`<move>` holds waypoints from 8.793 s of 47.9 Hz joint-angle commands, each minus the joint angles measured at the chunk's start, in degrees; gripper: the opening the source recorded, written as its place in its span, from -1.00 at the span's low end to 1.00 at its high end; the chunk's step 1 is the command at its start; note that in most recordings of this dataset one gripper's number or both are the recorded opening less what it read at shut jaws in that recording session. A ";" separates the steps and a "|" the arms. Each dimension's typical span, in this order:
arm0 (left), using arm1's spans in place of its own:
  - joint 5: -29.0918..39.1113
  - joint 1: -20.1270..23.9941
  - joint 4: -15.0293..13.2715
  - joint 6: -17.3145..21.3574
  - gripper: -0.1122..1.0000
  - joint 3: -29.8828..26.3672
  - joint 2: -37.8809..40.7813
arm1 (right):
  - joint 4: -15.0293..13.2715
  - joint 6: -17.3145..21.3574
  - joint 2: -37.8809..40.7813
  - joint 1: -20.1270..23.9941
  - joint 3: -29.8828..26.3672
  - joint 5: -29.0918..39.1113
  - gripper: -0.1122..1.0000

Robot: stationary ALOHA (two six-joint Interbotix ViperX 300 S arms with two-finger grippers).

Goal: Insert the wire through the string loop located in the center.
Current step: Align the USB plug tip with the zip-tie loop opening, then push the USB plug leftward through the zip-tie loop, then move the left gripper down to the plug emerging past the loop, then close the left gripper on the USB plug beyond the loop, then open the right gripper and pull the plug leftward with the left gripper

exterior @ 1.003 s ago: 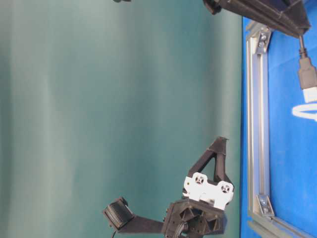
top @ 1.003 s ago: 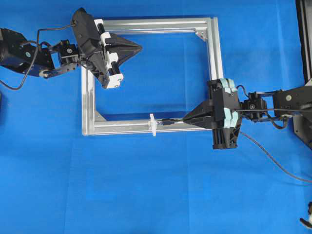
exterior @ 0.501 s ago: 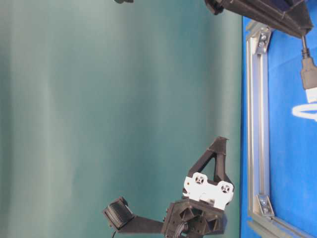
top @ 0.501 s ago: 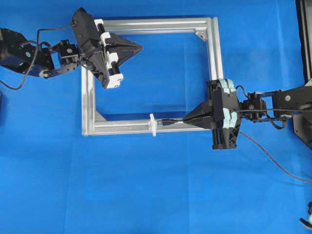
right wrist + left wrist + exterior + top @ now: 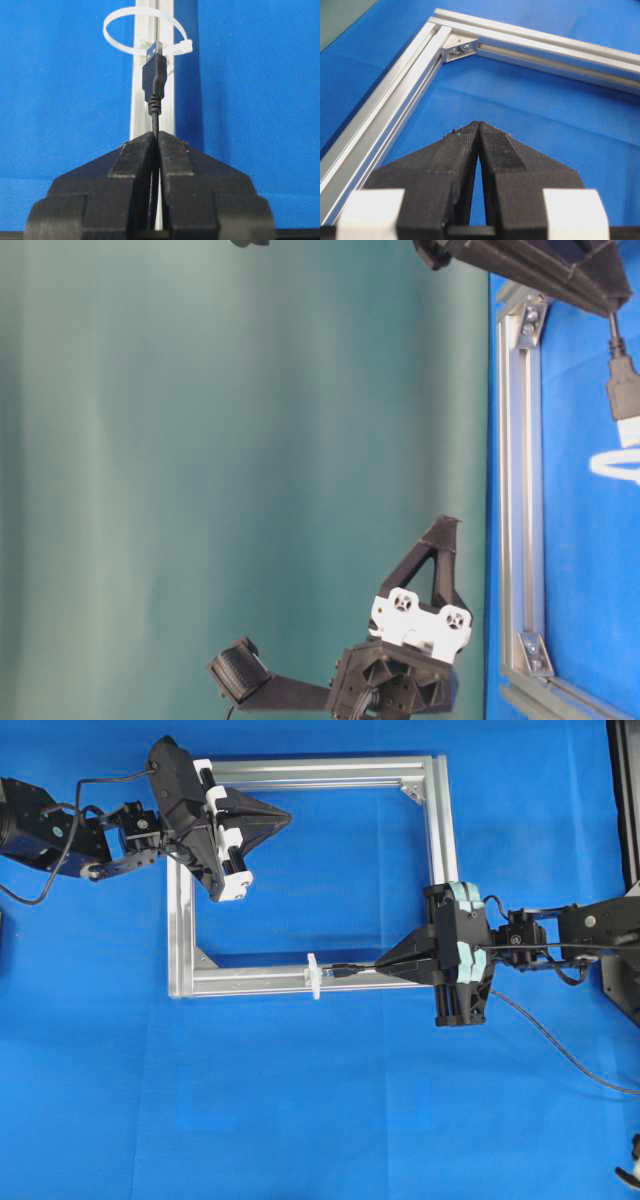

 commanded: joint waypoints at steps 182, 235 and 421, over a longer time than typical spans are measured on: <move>-0.18 -20.30 0.18 -5.27 -0.79 3.69 -4.57 | -0.18 -0.35 9.58 1.14 -13.01 -1.23 -0.83; 4.13 -22.59 0.18 -6.33 0.76 0.26 1.14 | -0.26 -0.44 9.58 1.14 -12.92 -1.23 -0.83; 3.78 -25.31 0.18 -6.68 -0.65 26.63 -19.95 | -0.35 -0.35 8.09 1.85 -11.25 0.00 0.94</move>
